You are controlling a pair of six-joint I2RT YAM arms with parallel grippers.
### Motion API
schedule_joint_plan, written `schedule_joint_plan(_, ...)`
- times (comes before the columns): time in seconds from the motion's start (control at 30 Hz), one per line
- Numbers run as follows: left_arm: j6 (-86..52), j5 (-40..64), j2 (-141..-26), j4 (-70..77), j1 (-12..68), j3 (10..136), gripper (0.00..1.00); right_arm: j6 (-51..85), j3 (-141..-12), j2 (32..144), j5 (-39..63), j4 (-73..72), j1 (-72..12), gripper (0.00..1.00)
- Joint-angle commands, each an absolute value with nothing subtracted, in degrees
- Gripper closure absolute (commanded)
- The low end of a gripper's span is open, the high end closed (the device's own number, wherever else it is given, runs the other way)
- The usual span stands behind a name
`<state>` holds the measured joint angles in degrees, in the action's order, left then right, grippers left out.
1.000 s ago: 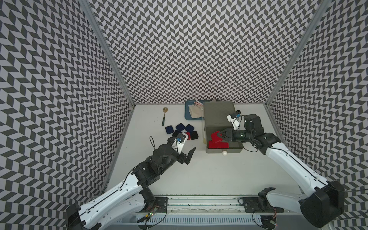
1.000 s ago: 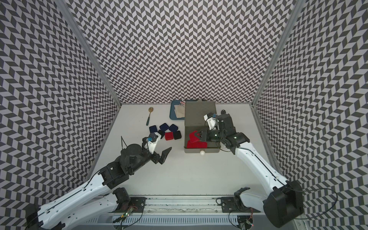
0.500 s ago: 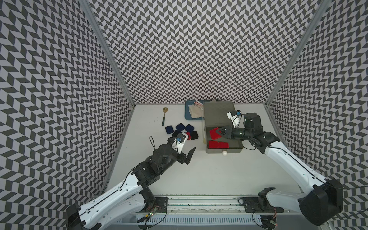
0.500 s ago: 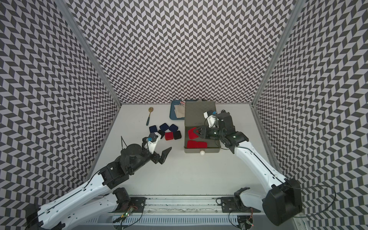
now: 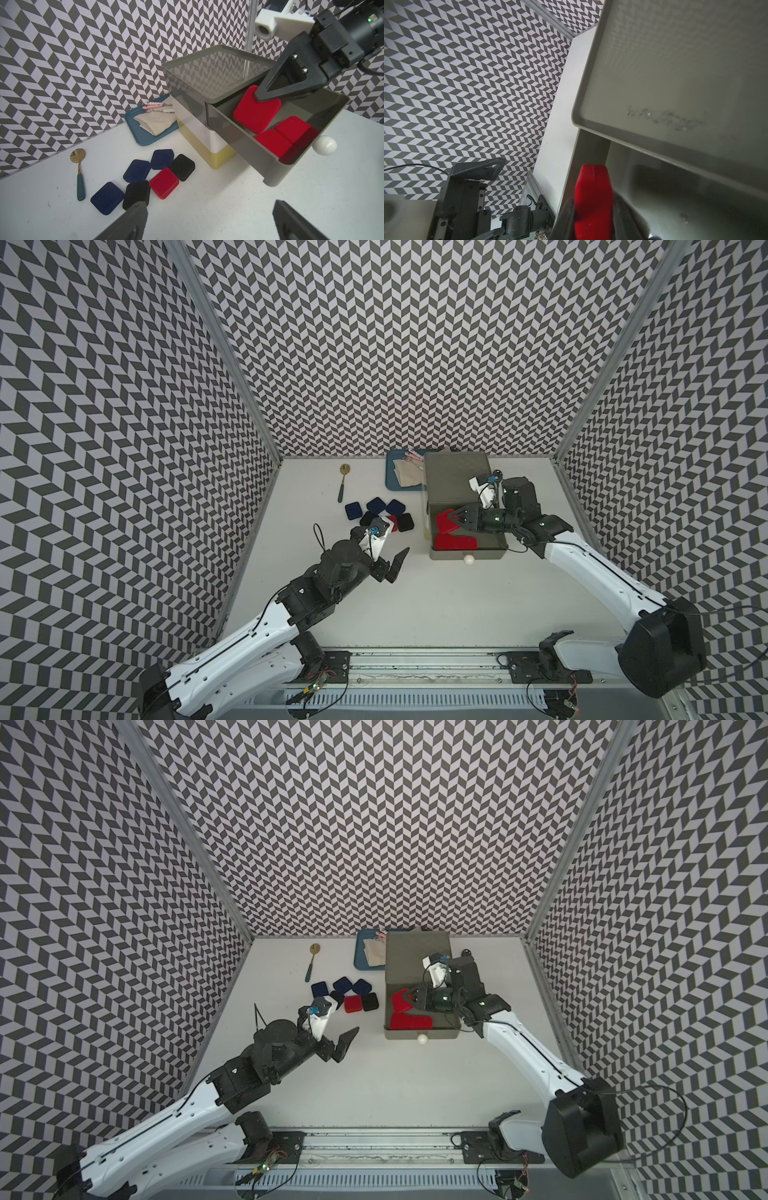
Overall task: Place the brooch boxes into the drawer by color
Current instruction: Place the brooch box in the drawer.
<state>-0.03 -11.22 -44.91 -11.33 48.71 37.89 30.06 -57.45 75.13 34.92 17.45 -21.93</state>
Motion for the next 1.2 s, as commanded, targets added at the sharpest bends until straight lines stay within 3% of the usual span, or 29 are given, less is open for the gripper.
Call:
schedule_joint_plan(0.0, 0.0, -10.7, -44.7, -10.0, 48.4, 37.8, 0.00, 30.1, -57.2, 75.9, 34.5, 13.3, -21.7, 0.85)
schedule_joint_plan(0.9, -0.7, -9.7, -44.9, -9.5, 47.4, 37.5, 0.00, 30.2, -60.2, 77.7, 33.0, 15.2, -22.2, 0.85)
schedule_joint_plan(0.93, -0.9, -9.3, -44.9, -9.4, 47.0, 37.5, 0.00, 27.1, -60.8, 77.8, 28.0, 16.3, -22.2, 0.32)
schedule_joint_plan(1.17, -1.5, -8.1, -44.6, -9.0, 45.9, 37.1, 0.00, 23.6, -62.1, 78.5, 24.0, 20.3, -22.1, 0.16)
